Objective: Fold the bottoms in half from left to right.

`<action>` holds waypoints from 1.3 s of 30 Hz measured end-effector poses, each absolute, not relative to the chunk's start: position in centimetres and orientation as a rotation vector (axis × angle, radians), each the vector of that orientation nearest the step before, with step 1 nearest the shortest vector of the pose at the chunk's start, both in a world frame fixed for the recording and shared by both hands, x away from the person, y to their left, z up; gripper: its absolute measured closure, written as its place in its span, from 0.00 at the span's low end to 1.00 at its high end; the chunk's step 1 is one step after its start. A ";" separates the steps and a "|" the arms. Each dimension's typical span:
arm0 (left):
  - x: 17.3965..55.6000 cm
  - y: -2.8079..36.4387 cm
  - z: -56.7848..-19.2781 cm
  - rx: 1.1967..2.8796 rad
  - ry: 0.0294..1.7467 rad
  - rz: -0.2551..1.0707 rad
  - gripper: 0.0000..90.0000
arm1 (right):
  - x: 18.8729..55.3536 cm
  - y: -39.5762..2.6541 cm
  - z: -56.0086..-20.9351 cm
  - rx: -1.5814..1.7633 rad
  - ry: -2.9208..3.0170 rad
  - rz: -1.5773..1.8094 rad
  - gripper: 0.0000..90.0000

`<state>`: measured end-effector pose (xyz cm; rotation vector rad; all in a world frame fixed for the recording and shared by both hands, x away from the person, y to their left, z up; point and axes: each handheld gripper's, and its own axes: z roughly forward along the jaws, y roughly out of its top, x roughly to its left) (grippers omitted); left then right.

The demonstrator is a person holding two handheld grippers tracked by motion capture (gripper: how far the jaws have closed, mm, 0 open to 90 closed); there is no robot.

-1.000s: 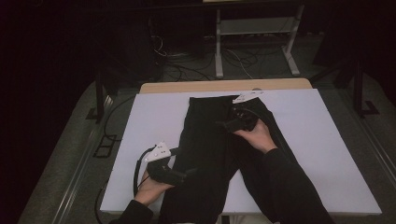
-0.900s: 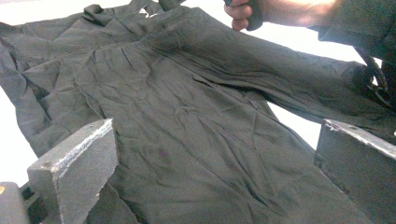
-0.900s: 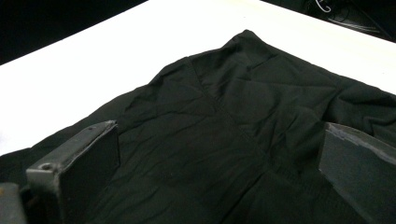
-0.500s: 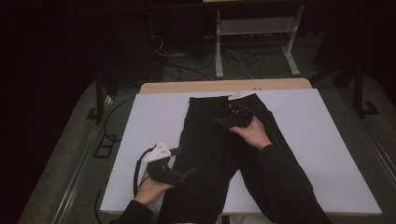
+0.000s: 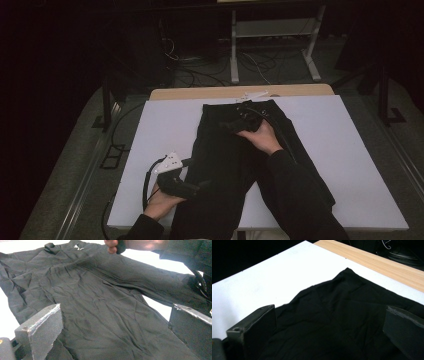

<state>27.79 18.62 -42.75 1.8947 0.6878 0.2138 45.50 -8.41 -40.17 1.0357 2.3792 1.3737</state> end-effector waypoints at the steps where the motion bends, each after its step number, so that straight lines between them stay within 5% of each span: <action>1: 27.8 18.6 -42.7 1.895 0.687 0.213 0.00 | 45.5 -8.4 -40.2 1.036 2.379 1.374 0.00; 39: 27.8 18.7 -42.8 1.885 0.689 0.201 0.00 | 49.5 -1.9 -39.6 0.993 2.324 1.351 0.00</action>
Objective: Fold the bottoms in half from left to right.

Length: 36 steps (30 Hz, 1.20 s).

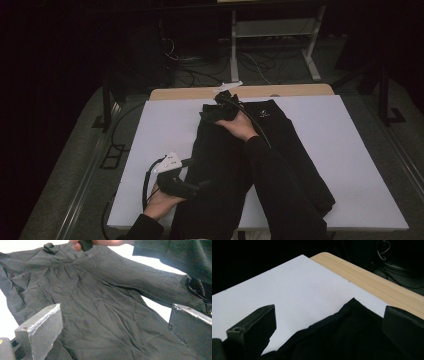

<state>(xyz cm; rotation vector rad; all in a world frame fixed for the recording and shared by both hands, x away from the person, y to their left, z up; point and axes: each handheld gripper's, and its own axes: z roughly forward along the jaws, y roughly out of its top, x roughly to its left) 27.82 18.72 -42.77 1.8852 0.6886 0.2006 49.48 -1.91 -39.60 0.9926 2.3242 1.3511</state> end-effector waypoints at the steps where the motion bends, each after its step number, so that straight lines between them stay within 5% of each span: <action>1: 27.8 18.7 -42.8 1.884 0.688 0.200 0.00 | 49.6 -1.8 -39.6 0.989 2.320 1.351 0.00; 26: 28.0 18.7 -42.5 1.860 0.682 0.193 0.00 | 52.8 0.6 -43.5 1.153 2.251 1.344 0.00; 36: 28.0 18.6 -42.6 1.862 0.677 0.186 0.00 | 53.0 2.2 -44.9 1.214 2.304 1.290 0.18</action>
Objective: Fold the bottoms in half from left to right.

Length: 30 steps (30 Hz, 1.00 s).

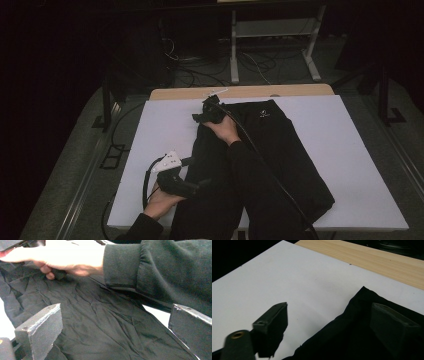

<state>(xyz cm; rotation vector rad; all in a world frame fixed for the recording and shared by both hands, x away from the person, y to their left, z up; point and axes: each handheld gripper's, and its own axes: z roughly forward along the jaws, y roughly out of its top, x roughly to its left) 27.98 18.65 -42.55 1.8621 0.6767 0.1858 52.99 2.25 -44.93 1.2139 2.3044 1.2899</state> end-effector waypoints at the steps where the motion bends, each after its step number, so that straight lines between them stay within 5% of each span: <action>1: 28.0 18.6 -42.6 1.863 0.675 0.185 0.00 | 53.0 2.4 -45.1 1.230 2.292 1.280 0.22; 15: 28.0 18.6 -42.5 1.862 0.674 0.184 0.00 | 53.5 2.5 -45.6 1.311 2.255 1.185 0.57; 24: 28.2 18.7 -42.6 1.864 0.685 0.194 0.00 | 53.8 2.7 -45.7 1.329 2.291 1.143 0.94; 30: 27.9 19.2 -42.6 1.878 0.734 0.190 0.00 | 53.4 3.0 -45.3 1.308 2.275 1.123 0.95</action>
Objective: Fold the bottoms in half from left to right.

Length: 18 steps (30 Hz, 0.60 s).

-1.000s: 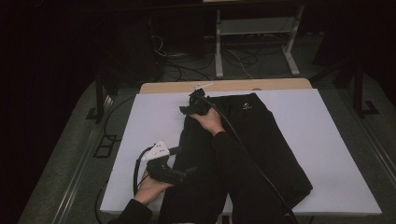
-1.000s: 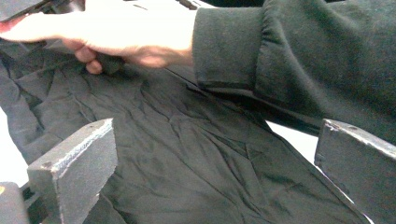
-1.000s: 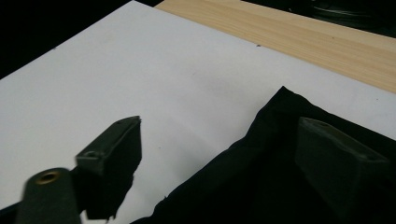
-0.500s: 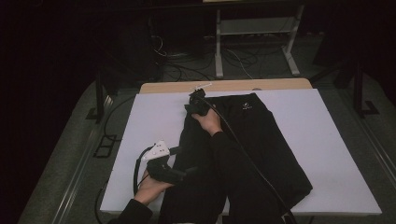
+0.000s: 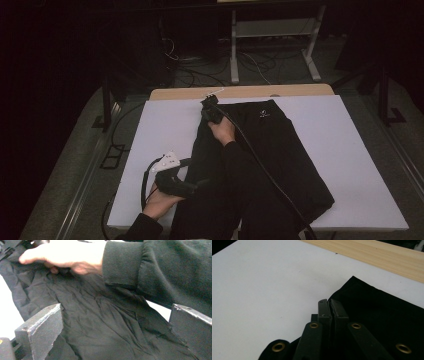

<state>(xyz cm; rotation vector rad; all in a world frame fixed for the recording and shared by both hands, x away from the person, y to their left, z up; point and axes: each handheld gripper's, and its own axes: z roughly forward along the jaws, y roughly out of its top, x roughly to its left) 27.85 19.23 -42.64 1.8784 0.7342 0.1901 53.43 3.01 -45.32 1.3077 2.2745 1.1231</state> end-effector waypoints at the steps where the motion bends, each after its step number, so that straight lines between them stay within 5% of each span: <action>1: 27.9 19.2 -42.6 1.878 0.734 0.190 0.00 | 53.4 3.0 -45.3 1.308 2.275 1.123 0.95; 18: 25.3 20.5 -42.0 1.904 0.741 0.161 0.00 | 51.8 1.4 -43.9 1.316 2.226 1.138 0.96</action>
